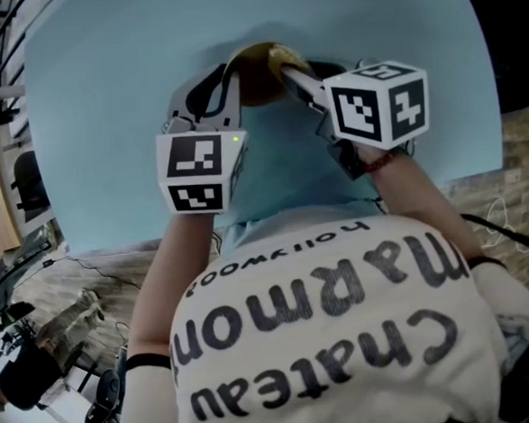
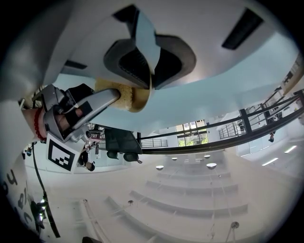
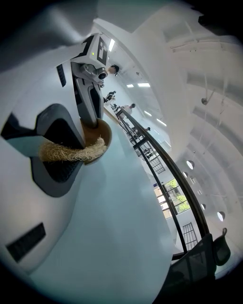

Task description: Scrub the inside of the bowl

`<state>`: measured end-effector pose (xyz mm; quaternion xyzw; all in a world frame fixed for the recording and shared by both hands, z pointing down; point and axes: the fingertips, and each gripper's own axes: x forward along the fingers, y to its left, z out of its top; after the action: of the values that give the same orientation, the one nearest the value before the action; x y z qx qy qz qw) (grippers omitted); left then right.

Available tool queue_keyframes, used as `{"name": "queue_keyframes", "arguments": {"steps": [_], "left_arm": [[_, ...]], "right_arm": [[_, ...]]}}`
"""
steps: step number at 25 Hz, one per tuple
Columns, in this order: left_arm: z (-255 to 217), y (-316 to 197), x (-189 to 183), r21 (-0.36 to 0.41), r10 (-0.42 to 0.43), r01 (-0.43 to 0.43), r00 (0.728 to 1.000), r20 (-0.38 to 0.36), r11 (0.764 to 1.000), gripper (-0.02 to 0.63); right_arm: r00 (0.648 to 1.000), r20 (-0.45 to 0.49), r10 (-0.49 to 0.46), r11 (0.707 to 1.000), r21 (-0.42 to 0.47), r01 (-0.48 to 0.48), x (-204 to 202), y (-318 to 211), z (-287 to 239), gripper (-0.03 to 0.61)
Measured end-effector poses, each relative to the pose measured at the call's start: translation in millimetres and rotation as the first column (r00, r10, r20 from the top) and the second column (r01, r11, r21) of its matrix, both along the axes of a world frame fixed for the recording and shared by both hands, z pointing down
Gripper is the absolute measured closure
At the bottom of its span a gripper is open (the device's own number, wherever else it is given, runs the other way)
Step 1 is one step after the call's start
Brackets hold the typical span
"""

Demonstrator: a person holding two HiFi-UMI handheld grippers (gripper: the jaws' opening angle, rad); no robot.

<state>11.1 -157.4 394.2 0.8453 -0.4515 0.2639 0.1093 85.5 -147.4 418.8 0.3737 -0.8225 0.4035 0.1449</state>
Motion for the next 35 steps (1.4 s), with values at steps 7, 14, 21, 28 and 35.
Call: {"name": "queue_keyframes", "arguments": {"steps": [7,14,21,28,35], "left_arm": [[0.9,7.8,22.3,0.005,0.018,-0.018,1.000,0.019,1.000,0.581],[2.3,11.2,26.6,-0.003,0.034,-0.034,0.999,0.022,0.999,0.581],[4.6,8.8,18.2,-0.015,0.034,-0.034,0.999,0.005,0.999,0.581],[-1.3,15.6,-1.5,-0.018,0.017,-0.017,1.000,-0.004,1.000,0.586],[-1.8,25.3,-3.9,-0.015,0.017,-0.017,1.000,-0.005,1.000,0.585]], "right_arm": [[1.000,0.015,0.018,0.999,0.040,-0.018,14.8,1.6,-5.3,0.517],[0.999,0.053,-0.010,0.997,0.082,0.006,-0.2,1.9,-11.3,0.517],[0.995,0.069,-0.069,0.994,0.089,0.063,-26.1,2.1,-9.9,0.517],[0.986,0.090,-0.144,0.989,0.058,0.139,-61.1,15.1,-8.5,0.517],[0.987,0.103,-0.123,0.992,0.030,0.121,-64.1,19.4,-1.3,0.517]]}}
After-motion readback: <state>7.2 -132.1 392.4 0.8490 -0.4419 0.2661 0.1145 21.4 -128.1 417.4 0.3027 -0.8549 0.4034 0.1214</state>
